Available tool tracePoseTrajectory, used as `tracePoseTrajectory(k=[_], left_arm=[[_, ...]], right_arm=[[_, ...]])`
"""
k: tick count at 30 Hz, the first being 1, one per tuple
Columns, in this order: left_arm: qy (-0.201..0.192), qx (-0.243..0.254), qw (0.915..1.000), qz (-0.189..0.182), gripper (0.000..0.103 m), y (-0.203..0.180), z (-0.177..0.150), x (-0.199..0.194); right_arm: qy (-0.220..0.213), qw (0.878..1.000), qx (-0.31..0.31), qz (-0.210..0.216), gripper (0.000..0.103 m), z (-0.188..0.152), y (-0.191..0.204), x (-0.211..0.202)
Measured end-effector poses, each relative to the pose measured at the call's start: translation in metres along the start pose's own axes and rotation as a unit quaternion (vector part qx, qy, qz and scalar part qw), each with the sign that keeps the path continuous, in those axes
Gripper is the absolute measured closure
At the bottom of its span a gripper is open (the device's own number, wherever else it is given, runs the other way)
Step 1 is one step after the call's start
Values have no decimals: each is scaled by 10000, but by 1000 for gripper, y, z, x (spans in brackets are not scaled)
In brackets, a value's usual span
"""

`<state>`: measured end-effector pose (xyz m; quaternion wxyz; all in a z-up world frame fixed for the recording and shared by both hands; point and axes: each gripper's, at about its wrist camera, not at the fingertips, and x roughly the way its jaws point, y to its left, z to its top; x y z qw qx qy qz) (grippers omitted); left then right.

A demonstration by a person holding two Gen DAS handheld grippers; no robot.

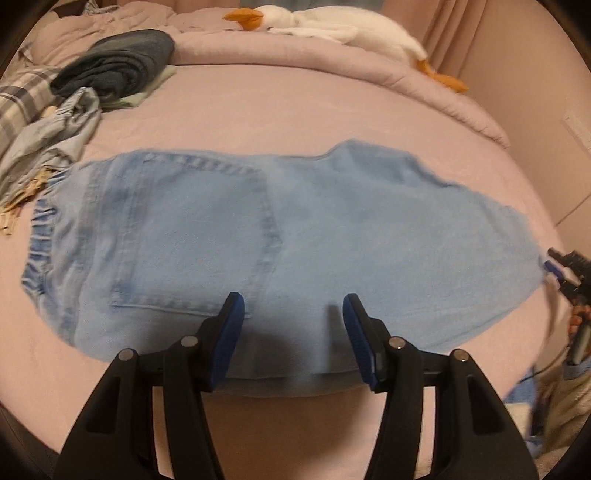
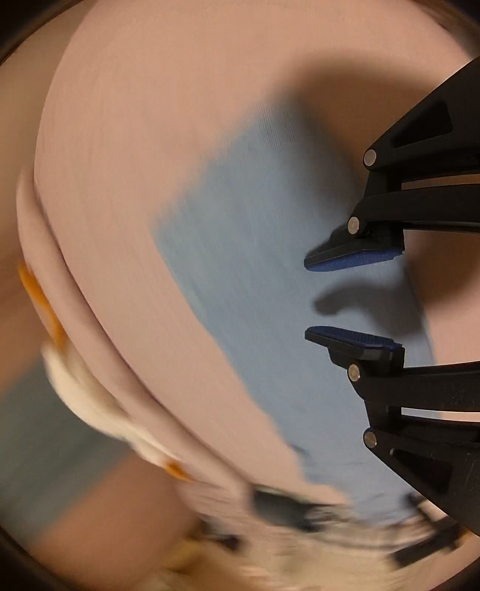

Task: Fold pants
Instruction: 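Grasp the stacked cuffs with the right tool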

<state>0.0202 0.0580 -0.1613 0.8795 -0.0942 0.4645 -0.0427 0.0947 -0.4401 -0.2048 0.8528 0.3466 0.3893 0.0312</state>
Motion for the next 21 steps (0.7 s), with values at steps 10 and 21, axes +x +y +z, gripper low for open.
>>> tracePoseTrajectory(k=[10,21], left_arm=[[302,26,9921,-1216,47,-70,34,26],[783,-80,9841,-1590,47,-121,47,68]], right_arm=[[-96,9939,1086,144,67,-13,-50,-32],[-555,9956,749,108,81,-11,-39,-25]])
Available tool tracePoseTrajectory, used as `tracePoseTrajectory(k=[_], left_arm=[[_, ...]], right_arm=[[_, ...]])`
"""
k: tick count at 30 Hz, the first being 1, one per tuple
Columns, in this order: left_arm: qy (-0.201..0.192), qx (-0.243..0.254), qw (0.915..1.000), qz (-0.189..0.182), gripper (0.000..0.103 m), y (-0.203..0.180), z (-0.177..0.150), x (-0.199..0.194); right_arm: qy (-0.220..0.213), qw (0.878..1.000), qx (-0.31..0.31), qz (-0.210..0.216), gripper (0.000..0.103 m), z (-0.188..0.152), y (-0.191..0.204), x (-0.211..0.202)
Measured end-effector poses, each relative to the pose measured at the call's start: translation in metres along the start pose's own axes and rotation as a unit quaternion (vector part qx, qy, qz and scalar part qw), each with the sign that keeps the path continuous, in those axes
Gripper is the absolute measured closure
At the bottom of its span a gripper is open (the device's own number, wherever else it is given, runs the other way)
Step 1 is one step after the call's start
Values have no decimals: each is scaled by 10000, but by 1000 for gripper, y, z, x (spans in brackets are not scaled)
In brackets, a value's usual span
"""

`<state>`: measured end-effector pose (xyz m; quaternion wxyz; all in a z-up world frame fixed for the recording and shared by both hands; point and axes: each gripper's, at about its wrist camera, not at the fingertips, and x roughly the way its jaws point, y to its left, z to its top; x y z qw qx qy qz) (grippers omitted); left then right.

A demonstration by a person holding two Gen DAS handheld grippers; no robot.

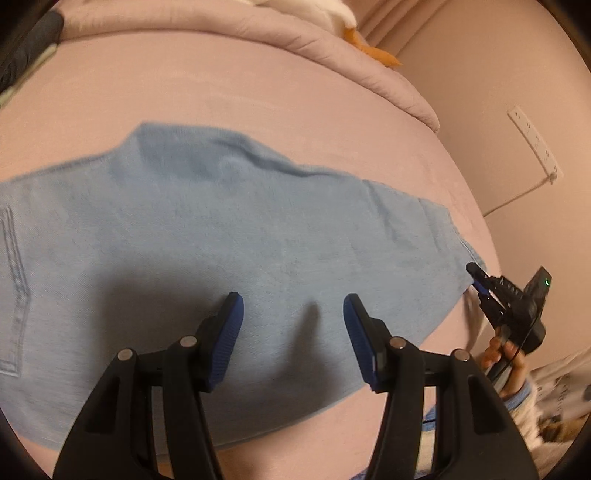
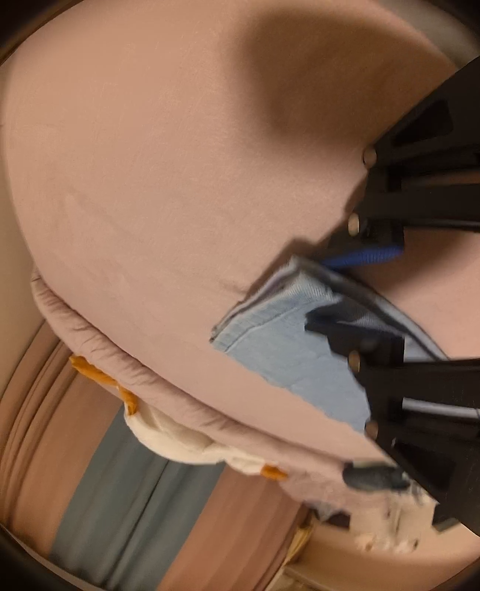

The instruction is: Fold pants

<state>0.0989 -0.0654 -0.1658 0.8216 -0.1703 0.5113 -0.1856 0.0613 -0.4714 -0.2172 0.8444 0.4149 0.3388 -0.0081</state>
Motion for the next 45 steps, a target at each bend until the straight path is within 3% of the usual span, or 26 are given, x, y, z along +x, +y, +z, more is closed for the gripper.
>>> tracePoseTrajectory(k=[4,7,13,18,21,23,25,28,36,39,42,44,45], left_arm=[[-77,-167,9995,-244,45,-2,5,-5],[-275,-397,9968,-636,30,-1,9,-16],[-330,-987,9809,-1642,25,0,19,-16],[-136,-1478,9709,-1881,23,11,22,1],[-262,-1724,9643,-1995,25,19,20,-3],[-348,-1738,9653,-1916,44,23,20,-8],[-367,-1688,9691,-1760,73,27,21,-10],[-545,-1496,9786,-1302,93,31,20,-22],[-1049,-1208,9857,-519,93,54,13,-53],[-882,-1249,9882,-46,88,67,9,-45],[-870,-1263,9872,449,86,78,2,-43],[-878,-1287,9856,663,79,83,2,-45],[-903,-1311,9847,715,75,86,2,-48]], right_arm=[[-328,9940,-1034,-103,89,-9,40,-14],[-420,9768,-2099,-11,89,-24,89,-22],[-179,9335,-3567,316,89,-83,164,-12],[134,8965,-4398,523,89,-138,197,3],[253,8727,-4829,676,89,-164,214,6],[299,8585,-5072,703,89,-177,222,7],[331,8490,-5217,768,89,-183,229,8],[347,8352,-5418,875,89,-193,238,10],[419,8112,-5712,1178,89,-216,264,20],[528,7996,-5857,1215,89,-232,269,24],[960,7976,-5869,1007,88,-245,265,42],[1282,8000,-5780,972,83,-246,260,51],[1487,8034,-5654,1128,72,-243,258,52]])
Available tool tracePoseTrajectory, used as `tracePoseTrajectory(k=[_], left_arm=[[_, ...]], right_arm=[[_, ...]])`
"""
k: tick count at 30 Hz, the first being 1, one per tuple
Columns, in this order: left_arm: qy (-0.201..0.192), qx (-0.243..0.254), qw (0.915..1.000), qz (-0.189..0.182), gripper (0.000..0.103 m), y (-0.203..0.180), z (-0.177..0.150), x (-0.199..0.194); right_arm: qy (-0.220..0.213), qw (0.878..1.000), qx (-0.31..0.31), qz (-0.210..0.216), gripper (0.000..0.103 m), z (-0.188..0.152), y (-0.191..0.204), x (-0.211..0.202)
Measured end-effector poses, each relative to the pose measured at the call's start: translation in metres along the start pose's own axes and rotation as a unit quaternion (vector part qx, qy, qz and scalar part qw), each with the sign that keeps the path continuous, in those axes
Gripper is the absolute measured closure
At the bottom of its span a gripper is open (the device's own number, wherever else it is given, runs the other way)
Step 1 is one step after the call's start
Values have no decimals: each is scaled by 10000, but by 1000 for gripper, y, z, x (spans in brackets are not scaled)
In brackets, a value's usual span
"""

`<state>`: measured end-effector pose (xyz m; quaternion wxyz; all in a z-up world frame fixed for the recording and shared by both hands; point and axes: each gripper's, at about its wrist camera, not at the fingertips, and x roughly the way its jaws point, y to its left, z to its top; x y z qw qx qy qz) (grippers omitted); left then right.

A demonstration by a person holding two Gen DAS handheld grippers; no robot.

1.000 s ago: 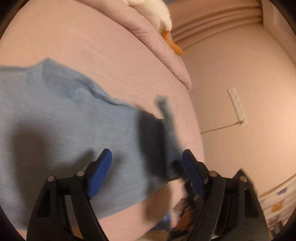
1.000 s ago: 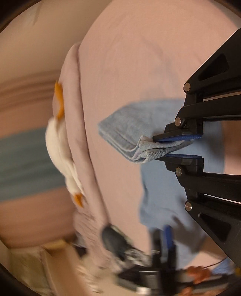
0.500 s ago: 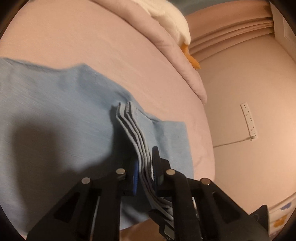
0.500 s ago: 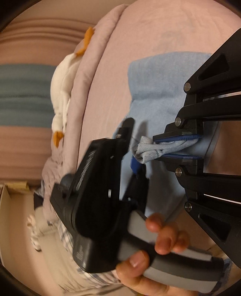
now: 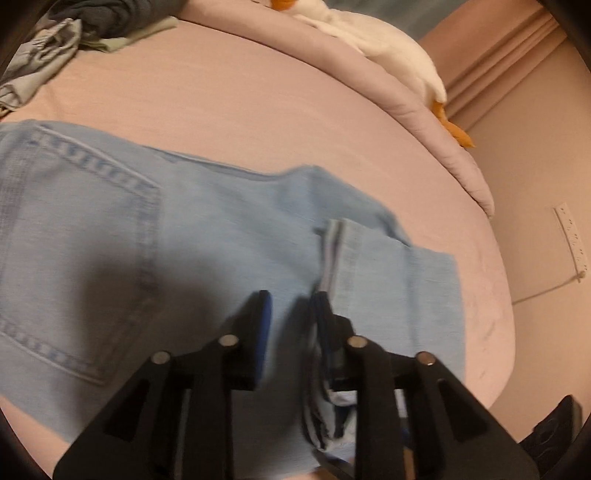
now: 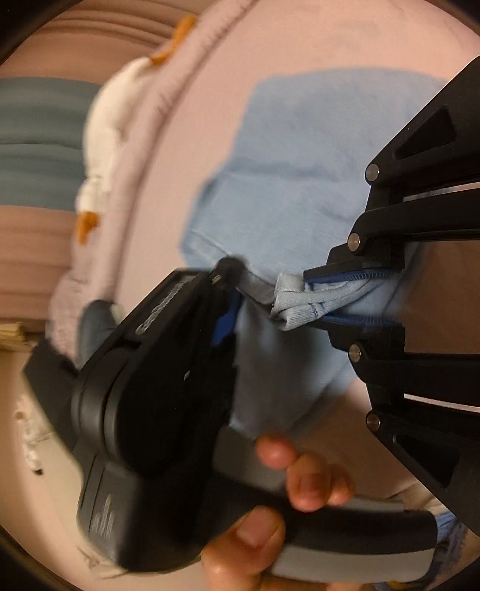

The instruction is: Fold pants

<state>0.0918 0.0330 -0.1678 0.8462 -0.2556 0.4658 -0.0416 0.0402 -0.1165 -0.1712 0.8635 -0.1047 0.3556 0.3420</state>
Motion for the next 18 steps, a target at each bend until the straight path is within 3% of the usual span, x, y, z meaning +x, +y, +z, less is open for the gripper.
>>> tracePoseTrajectory(k=[1,3,7,9,12,14,16,18], left_arm=[[-30,-9,10000,38,72,-1,2,0],[-131,74,9998,101,71,-3,4,-7],[-167,422,9989,-89,71,-23,-1,-14],[-74,719,9970,-291,72,-39,-6,-10],[151,1207,9914,-489,73,-63,-16,3],[268,1410,9890,-359,76,-74,-22,11],[564,1498,9871,-66,81,-72,-27,22],[740,1455,9866,10,85,-64,-33,25]], right_arm=[[-50,9998,90,161,66,0,-3,-4],[-142,9987,244,428,64,-2,-9,-16],[-426,9945,842,449,64,2,-50,-43],[-578,9894,1285,363,64,1,-76,-54],[-546,9776,2024,-170,64,-6,-123,-57],[-501,9692,2397,-258,66,-11,-144,-57],[-553,9626,2637,-279,77,-11,-163,-57],[-553,9606,2681,-473,77,-6,-175,-53]])
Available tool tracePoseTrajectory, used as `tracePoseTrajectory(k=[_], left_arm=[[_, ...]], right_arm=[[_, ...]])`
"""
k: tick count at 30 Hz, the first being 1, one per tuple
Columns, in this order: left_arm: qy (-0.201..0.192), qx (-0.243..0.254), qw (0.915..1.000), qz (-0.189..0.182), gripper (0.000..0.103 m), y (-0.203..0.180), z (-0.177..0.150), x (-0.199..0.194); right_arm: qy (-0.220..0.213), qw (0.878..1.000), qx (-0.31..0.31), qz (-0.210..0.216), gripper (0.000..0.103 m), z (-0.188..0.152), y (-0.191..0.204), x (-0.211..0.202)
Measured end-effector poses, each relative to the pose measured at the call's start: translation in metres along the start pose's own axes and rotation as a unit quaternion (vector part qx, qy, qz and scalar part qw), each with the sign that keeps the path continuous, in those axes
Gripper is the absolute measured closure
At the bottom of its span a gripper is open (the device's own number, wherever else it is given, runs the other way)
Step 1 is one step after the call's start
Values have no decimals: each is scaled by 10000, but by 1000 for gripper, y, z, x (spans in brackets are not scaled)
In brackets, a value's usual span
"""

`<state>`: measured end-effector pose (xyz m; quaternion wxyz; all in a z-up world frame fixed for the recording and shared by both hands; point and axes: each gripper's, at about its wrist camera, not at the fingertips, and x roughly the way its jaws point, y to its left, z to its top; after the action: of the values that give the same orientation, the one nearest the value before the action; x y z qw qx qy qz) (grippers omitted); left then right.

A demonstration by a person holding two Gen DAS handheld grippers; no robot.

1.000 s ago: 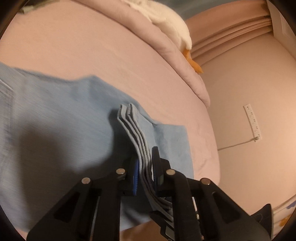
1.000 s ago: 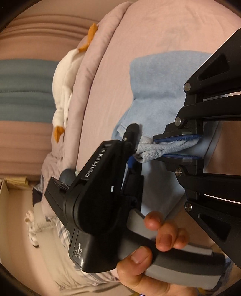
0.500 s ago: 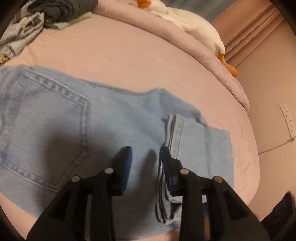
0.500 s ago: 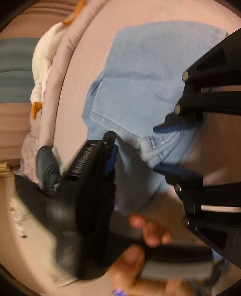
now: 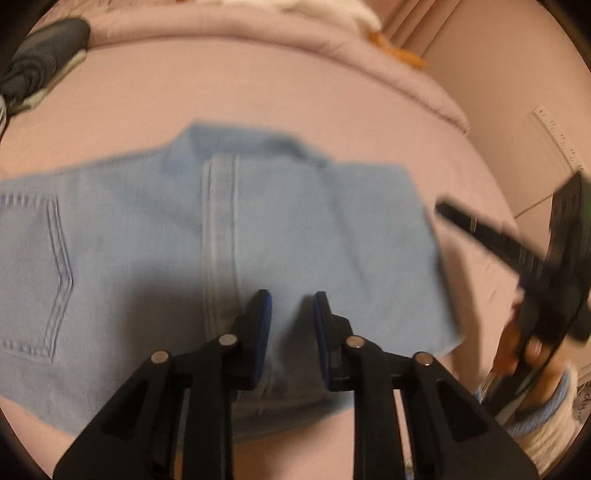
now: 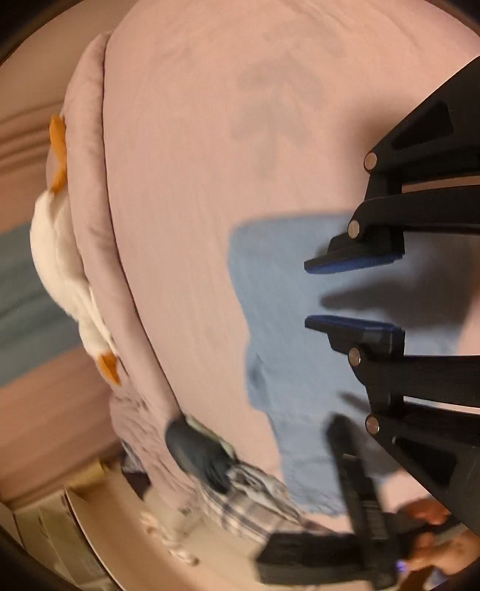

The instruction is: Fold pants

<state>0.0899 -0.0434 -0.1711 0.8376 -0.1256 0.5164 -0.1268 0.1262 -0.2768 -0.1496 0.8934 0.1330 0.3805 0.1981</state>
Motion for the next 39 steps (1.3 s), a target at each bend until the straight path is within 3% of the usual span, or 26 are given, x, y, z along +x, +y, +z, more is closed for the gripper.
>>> tracePoseTrajectory(k=[4,9,10,16,21,26,28,31,39], left_arm=[[80,79,9999,-50,87,10,-14,-8],[54,-56,9999,-151,87,23,-23,-19],[45,-66,9998,-164,87,24,-24,-20],[13,16,10000,-97,87,15,-25,-20],[2,-27,9999,-138,87,16,-23,-16],[-5,-35,9999,-148,87,18,-26,-18],[-8,-25,9999,-133,87,18,-26,-19],[-15,-30,9999,-127,87,17,-24,-17],[-15,-53,9999,-141,87,18,-23,-16]], right_arm=[[70,10000,1,-33,77,10,1,13],[728,9963,149,-426,78,15,-6,59],[680,9967,163,-423,78,14,-6,60],[672,9966,159,-447,78,14,2,42],[471,9984,-136,-269,78,-10,12,5],[547,9949,-711,-454,78,-47,19,-12],[730,9924,-793,-591,78,-55,21,1],[654,9898,-1021,-743,78,-59,25,2],[721,9924,-787,-612,78,-58,20,-14]])
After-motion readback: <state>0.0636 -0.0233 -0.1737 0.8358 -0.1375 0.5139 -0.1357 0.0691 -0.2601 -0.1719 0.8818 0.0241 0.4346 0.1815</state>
